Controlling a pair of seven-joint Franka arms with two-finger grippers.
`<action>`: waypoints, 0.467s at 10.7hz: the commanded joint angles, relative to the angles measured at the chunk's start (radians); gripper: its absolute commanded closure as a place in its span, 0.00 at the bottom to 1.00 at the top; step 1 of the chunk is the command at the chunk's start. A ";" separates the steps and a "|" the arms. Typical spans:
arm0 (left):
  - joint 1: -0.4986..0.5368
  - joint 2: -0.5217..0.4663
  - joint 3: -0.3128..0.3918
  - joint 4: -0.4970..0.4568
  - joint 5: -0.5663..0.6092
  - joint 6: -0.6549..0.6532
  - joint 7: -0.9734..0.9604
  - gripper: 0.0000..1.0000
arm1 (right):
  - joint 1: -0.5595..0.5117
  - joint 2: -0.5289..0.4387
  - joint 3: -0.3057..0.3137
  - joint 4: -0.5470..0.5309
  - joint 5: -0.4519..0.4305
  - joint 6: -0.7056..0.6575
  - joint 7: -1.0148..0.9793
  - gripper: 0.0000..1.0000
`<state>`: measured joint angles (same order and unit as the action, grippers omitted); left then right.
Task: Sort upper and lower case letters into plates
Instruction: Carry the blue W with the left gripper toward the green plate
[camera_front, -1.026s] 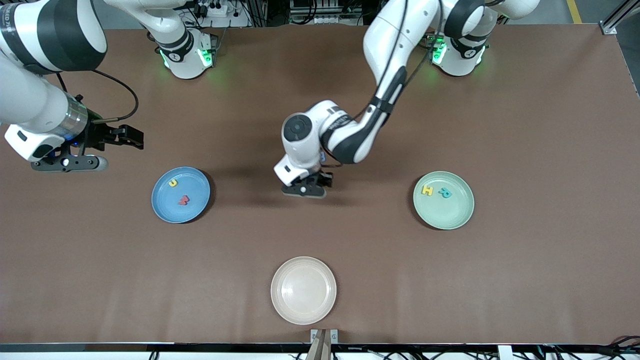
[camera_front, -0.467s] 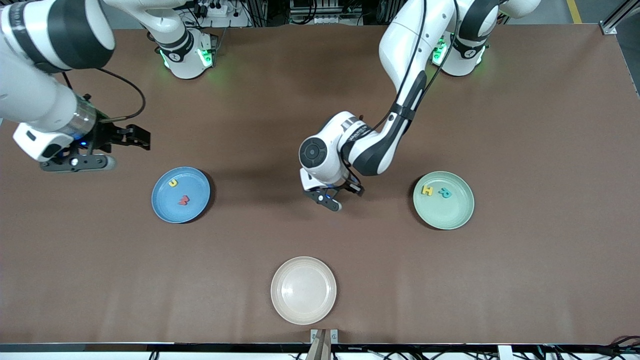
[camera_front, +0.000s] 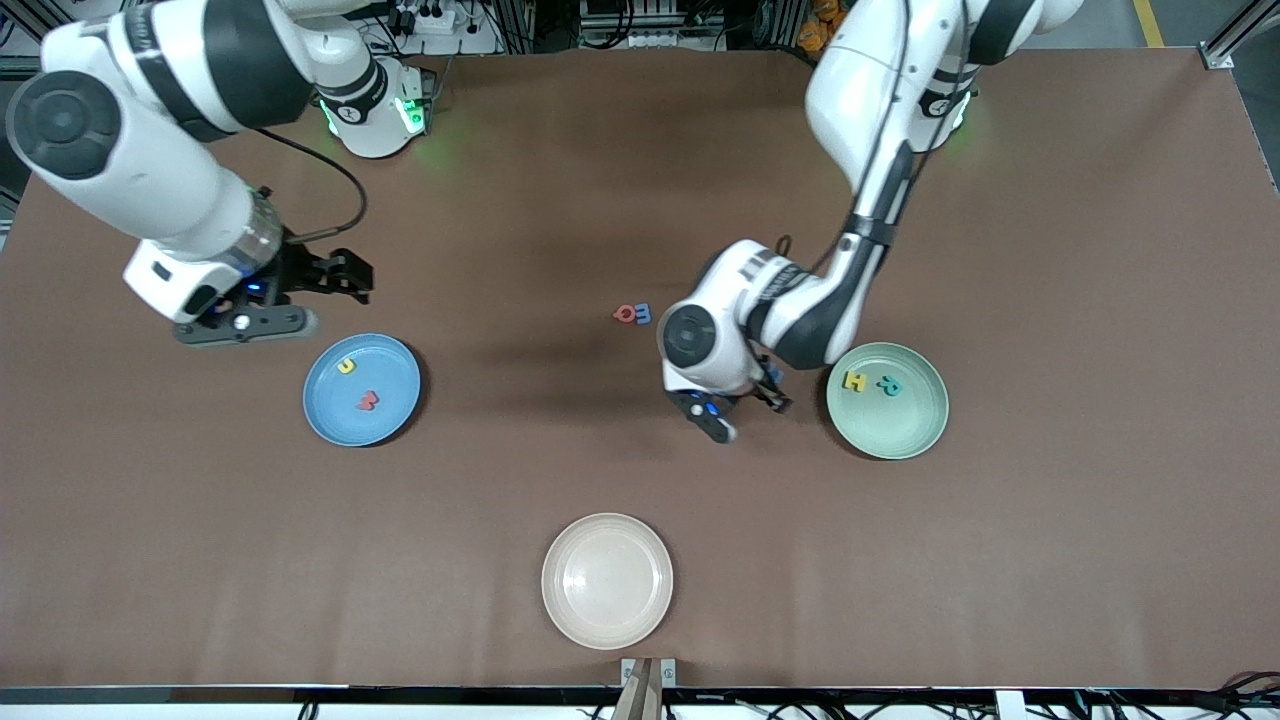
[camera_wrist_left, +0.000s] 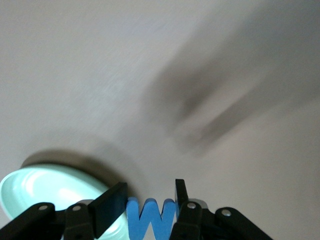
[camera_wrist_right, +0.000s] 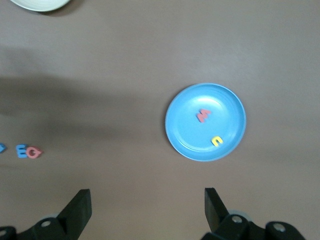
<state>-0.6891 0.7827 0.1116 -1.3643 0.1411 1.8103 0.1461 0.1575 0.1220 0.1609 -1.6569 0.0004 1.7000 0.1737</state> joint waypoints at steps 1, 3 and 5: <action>0.086 -0.135 -0.021 -0.188 0.015 0.064 0.064 0.79 | 0.059 0.115 0.006 0.115 0.004 -0.016 0.017 0.00; 0.240 -0.174 -0.061 -0.254 -0.062 0.104 0.182 0.79 | 0.091 0.174 0.057 0.120 0.004 0.036 0.006 0.00; 0.433 -0.192 -0.174 -0.327 -0.120 0.187 0.269 0.79 | 0.164 0.238 0.077 0.114 -0.063 0.101 -0.069 0.00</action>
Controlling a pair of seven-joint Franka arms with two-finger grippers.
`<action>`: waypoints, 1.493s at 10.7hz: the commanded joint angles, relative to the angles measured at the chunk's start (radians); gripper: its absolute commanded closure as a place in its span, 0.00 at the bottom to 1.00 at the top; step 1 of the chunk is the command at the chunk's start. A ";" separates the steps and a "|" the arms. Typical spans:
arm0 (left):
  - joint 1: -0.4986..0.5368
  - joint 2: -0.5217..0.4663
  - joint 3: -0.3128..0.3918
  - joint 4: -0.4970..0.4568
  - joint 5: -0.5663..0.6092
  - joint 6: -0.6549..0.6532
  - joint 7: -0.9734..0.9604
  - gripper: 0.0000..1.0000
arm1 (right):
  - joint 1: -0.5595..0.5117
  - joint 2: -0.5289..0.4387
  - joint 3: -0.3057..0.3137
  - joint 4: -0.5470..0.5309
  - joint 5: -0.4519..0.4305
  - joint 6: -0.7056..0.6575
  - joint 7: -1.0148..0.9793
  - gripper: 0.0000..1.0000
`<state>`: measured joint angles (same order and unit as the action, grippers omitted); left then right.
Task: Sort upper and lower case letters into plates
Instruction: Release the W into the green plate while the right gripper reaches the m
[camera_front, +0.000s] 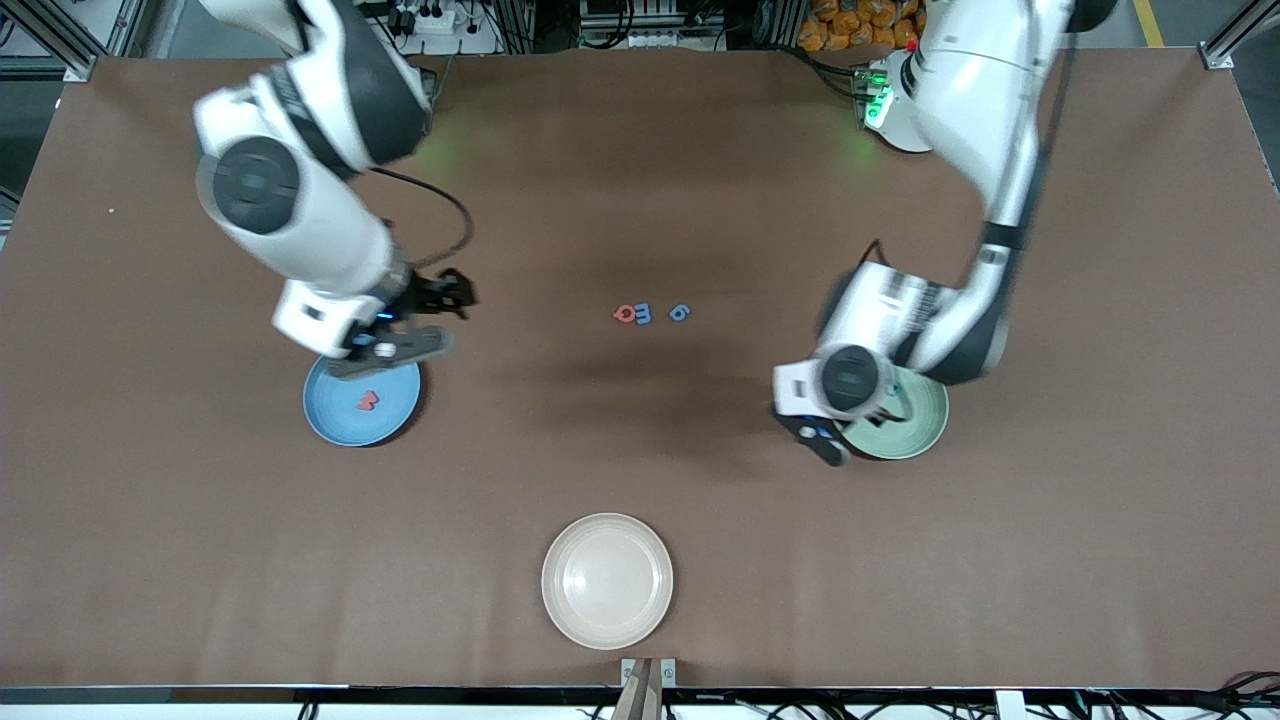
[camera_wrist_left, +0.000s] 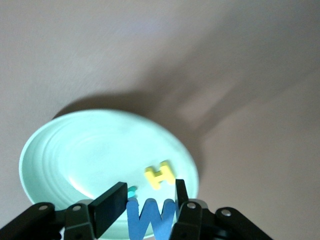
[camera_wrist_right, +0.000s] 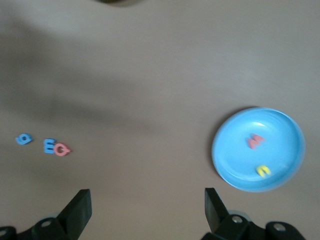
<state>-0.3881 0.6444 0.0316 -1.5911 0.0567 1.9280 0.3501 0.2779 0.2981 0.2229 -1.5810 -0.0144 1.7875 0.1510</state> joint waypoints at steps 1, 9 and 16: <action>0.222 -0.054 -0.151 -0.133 -0.037 0.106 0.088 0.79 | 0.065 0.084 0.022 0.041 -0.065 0.024 -0.089 0.00; 0.354 -0.150 -0.262 -0.383 -0.026 0.438 0.075 0.69 | 0.239 0.222 0.052 0.015 -0.081 0.194 -0.563 0.00; 0.370 -0.157 -0.262 -0.474 -0.024 0.597 0.081 0.68 | 0.293 0.303 0.113 -0.089 -0.292 0.424 -0.800 0.17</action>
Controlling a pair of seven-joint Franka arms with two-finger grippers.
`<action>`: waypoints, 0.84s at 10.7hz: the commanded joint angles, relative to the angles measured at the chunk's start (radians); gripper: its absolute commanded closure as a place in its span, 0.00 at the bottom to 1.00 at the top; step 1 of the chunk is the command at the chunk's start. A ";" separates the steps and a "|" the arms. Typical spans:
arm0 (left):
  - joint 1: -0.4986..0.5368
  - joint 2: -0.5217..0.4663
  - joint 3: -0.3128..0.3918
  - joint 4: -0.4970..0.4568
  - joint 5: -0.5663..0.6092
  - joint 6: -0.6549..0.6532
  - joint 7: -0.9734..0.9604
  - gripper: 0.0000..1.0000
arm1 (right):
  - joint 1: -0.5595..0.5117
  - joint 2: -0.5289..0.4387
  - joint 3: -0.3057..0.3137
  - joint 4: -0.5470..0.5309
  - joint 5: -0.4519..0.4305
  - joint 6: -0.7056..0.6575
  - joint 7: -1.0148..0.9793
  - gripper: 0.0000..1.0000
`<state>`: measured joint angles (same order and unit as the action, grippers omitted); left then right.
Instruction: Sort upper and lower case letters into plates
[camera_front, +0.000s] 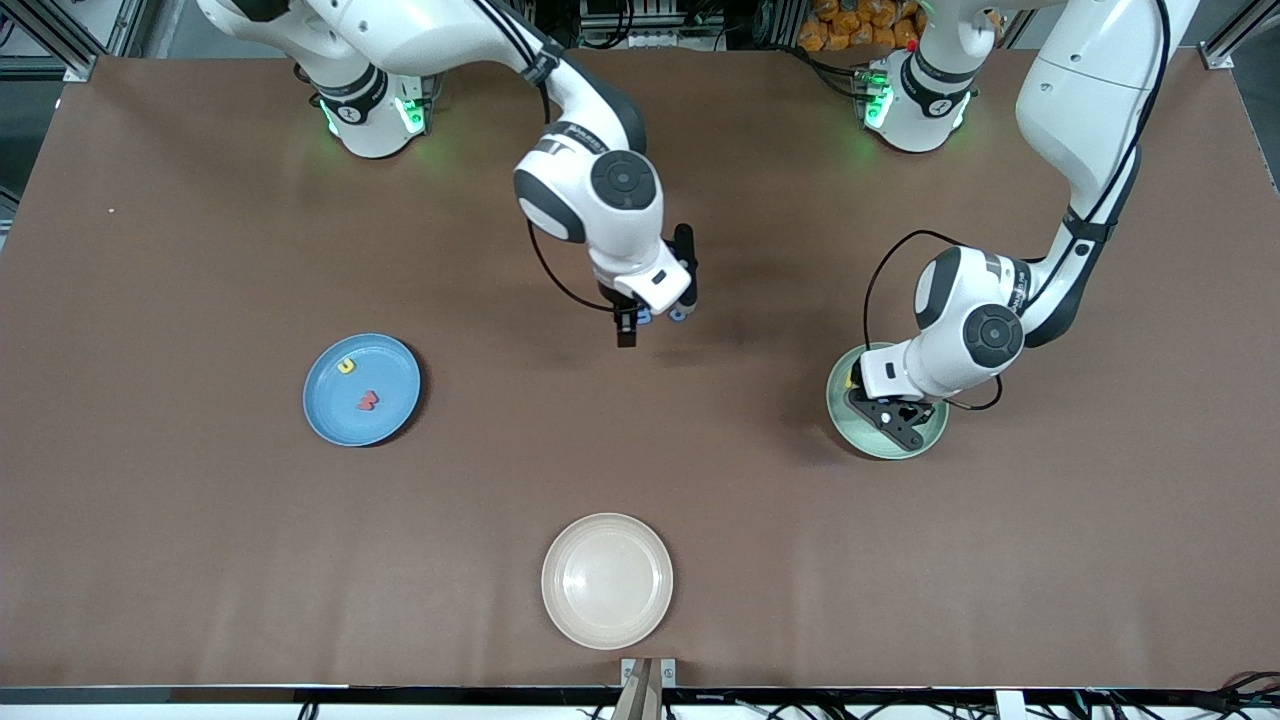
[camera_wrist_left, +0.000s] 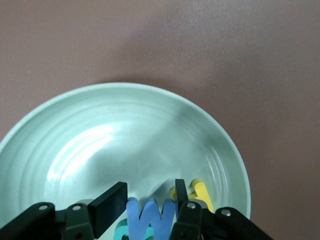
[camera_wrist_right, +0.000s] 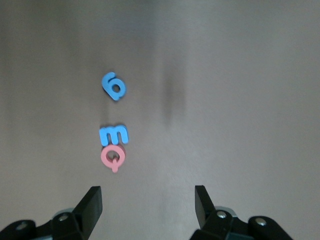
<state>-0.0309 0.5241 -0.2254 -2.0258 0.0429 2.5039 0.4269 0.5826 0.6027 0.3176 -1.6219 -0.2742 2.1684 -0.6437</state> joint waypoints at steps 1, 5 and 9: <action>0.013 -0.036 -0.005 -0.039 -0.011 0.021 0.004 0.67 | -0.010 0.006 0.021 -0.065 -0.033 0.053 0.031 0.17; 0.013 -0.036 -0.005 -0.034 -0.012 0.020 0.007 0.60 | -0.014 0.040 0.028 -0.121 -0.033 0.206 0.042 0.22; 0.011 -0.036 -0.005 -0.027 -0.012 0.016 0.000 0.36 | -0.007 0.060 0.028 -0.153 -0.053 0.246 0.044 0.23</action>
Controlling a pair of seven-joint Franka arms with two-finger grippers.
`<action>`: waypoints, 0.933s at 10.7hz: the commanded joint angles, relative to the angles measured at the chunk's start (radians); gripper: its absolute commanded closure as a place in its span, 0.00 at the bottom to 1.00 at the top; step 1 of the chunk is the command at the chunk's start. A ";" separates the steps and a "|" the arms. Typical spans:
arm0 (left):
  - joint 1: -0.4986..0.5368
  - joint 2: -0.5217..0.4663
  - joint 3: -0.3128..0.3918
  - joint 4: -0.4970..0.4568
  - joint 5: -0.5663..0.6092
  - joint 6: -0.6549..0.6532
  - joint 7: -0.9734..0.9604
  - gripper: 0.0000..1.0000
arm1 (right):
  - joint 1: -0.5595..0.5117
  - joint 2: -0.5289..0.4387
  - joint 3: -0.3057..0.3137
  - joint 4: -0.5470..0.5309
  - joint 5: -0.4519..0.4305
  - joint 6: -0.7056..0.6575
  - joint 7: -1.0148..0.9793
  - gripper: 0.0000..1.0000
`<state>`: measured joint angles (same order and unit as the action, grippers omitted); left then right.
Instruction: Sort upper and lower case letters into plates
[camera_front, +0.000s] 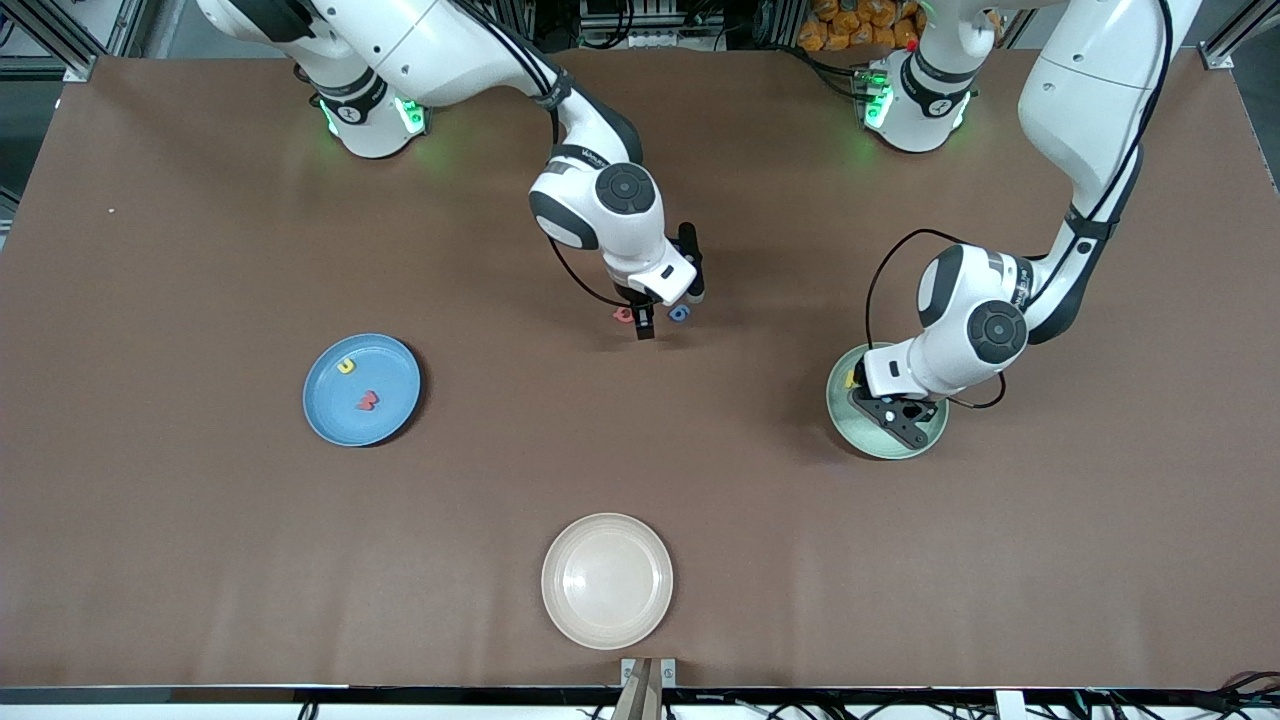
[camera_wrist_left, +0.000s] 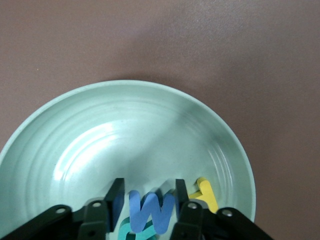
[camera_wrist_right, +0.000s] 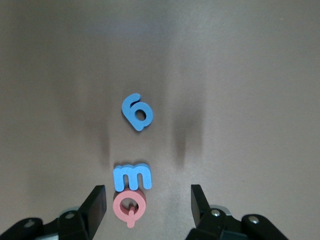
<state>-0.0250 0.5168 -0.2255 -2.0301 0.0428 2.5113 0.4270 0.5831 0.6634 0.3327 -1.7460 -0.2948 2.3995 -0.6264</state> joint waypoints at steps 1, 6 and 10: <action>0.005 -0.029 -0.005 -0.018 -0.012 0.008 -0.002 0.35 | -0.006 0.001 0.012 -0.038 -0.035 0.021 0.027 0.23; -0.058 -0.034 -0.012 0.089 -0.014 -0.138 -0.144 0.33 | -0.002 0.033 0.012 -0.038 -0.055 0.059 0.036 0.29; -0.148 -0.021 -0.018 0.189 -0.015 -0.233 -0.369 0.30 | 0.003 0.056 0.014 -0.035 -0.138 0.058 0.126 0.30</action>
<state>-0.1596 0.4968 -0.2476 -1.8623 0.0427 2.3031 0.0960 0.5849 0.7138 0.3411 -1.7801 -0.3977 2.4494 -0.5390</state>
